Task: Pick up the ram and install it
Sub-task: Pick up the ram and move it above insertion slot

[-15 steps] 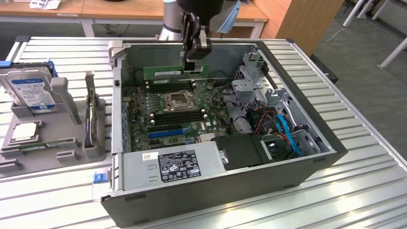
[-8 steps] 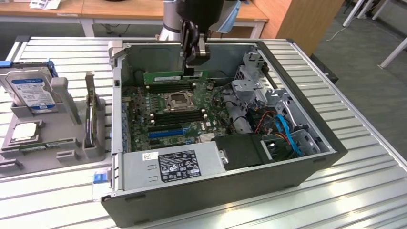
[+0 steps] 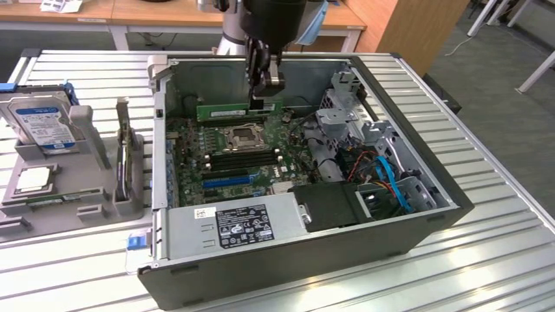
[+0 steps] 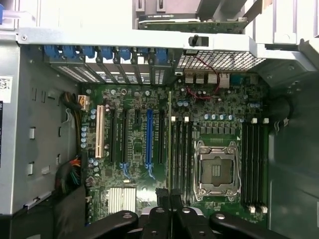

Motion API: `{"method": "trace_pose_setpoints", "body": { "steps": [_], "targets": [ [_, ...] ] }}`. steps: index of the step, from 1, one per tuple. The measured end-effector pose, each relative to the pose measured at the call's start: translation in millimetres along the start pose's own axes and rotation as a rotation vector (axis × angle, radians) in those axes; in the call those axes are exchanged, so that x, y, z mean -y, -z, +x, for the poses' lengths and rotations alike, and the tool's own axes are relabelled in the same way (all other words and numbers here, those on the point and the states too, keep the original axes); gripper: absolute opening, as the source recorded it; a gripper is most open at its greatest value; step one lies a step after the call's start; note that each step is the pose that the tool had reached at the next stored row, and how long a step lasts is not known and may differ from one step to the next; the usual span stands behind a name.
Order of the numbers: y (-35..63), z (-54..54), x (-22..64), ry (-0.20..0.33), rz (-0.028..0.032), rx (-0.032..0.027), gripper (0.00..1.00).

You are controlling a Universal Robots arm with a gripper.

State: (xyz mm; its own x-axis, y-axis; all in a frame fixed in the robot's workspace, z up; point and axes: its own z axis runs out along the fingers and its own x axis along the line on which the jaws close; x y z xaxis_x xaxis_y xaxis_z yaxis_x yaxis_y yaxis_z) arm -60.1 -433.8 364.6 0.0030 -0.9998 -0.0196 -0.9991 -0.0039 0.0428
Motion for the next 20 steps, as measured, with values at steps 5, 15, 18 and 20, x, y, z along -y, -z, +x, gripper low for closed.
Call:
{"method": "trace_pose_setpoints", "body": {
  "steps": [5,15,18,20],
  "targets": [
    [-8.3,0.1,0.4,0.0,0.0,0.0001,0.11],
    [-9.6,0.2,6.9,0.0,-0.0013,0.0,0.11],
    [-9.4,0.2,12.6,0.0,-0.0031,0.0001,0.11],
    [-9.2,0.3,16.9,0.0,-0.0044,0.0001,0.11]
  ]
}}
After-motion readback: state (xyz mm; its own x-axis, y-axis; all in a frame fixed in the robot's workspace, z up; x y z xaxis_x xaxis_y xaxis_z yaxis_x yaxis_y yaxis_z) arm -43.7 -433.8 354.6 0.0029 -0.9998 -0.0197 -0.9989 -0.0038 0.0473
